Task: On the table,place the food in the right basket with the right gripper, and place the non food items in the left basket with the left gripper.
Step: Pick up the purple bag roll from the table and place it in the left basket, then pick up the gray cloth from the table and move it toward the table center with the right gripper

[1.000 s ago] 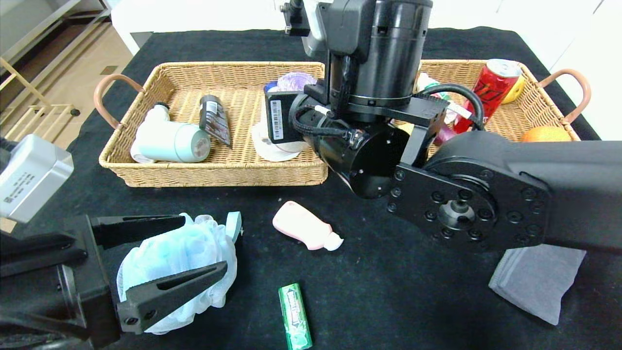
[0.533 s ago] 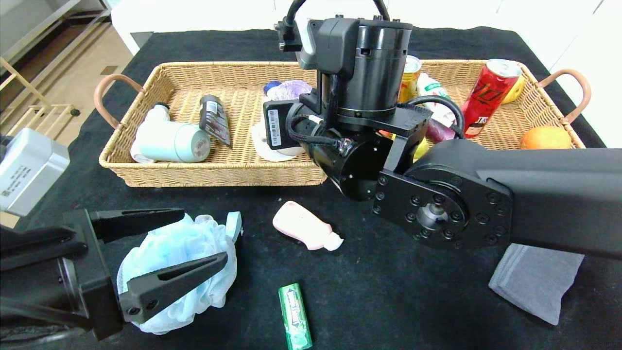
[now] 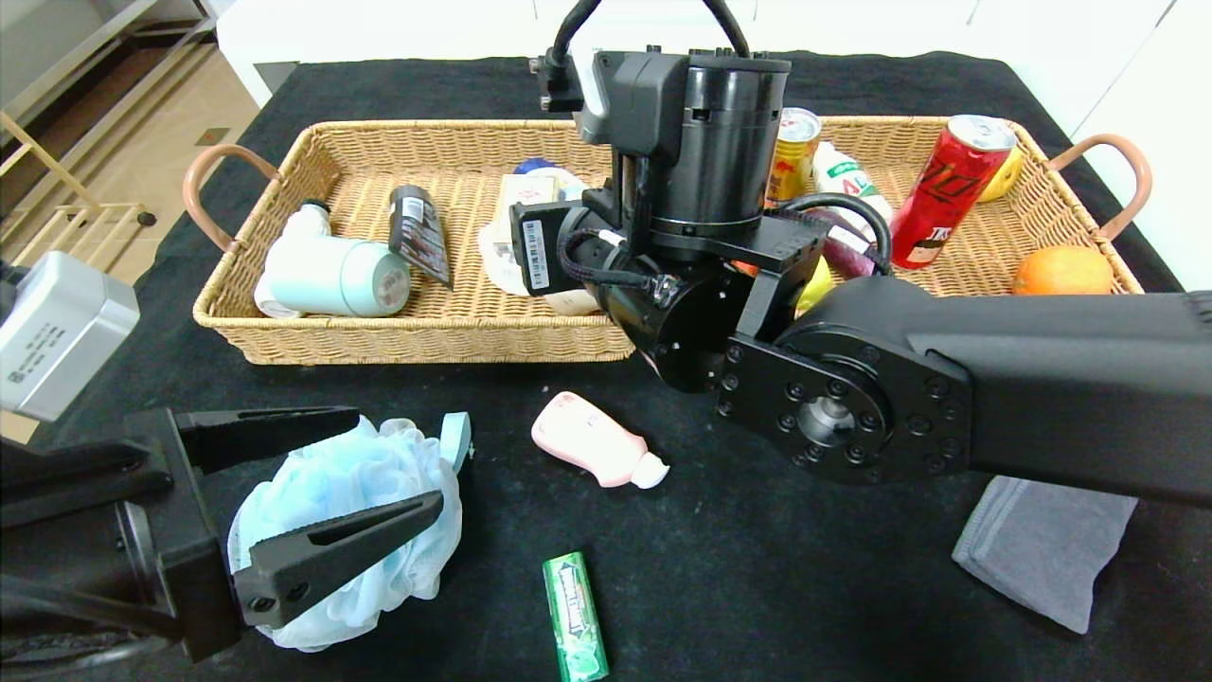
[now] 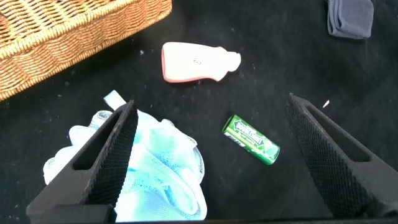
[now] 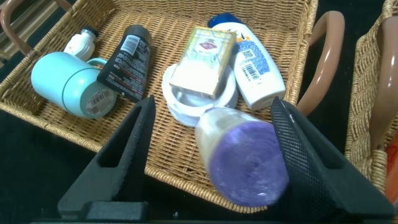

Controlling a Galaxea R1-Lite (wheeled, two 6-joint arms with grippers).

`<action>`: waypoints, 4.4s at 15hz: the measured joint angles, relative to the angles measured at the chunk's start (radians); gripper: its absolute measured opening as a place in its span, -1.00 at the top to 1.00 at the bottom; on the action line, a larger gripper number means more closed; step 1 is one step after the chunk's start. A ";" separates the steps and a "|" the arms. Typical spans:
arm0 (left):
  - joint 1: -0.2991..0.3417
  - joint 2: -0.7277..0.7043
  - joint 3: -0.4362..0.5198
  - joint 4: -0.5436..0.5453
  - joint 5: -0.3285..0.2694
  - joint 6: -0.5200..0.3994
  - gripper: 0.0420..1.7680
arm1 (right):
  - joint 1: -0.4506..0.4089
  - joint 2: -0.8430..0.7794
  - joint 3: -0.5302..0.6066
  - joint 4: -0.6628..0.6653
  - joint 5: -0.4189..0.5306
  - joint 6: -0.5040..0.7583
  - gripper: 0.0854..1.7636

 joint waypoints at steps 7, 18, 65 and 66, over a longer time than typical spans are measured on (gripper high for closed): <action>0.000 0.000 0.001 0.000 -0.001 0.001 -0.94 | 0.004 -0.013 0.011 0.001 -0.013 -0.005 -0.77; 0.001 0.000 0.001 0.000 -0.001 0.002 -0.94 | 0.011 -0.267 0.355 0.017 -0.152 0.018 -0.89; -0.010 0.013 0.027 0.004 -0.002 0.017 -0.94 | -0.650 -0.700 0.804 0.961 0.301 0.943 -0.94; -0.010 0.014 0.027 0.004 -0.002 0.017 -0.94 | -0.656 -0.691 0.804 0.961 0.307 0.948 -0.94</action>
